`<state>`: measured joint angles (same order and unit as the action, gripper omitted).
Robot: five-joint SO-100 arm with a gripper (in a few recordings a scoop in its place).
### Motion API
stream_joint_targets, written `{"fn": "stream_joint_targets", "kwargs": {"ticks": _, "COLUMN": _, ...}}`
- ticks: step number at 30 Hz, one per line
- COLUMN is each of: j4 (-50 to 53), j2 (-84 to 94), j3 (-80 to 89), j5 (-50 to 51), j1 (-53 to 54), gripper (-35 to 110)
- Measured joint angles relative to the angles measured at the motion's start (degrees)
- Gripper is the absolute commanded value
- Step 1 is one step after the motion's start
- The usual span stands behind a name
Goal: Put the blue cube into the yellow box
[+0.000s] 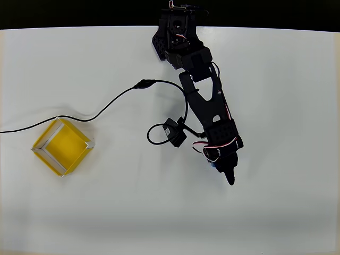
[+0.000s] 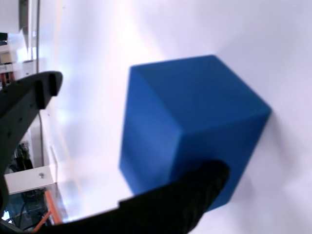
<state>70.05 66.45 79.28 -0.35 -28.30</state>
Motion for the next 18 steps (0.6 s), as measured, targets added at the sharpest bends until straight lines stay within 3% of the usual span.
{"fn": "stream_joint_targets", "kwargs": {"ticks": 18, "j4": -2.46, "j2": -3.96, "j3": -0.88, "j5": -2.29, "j1": 0.09, "gripper": 31}}
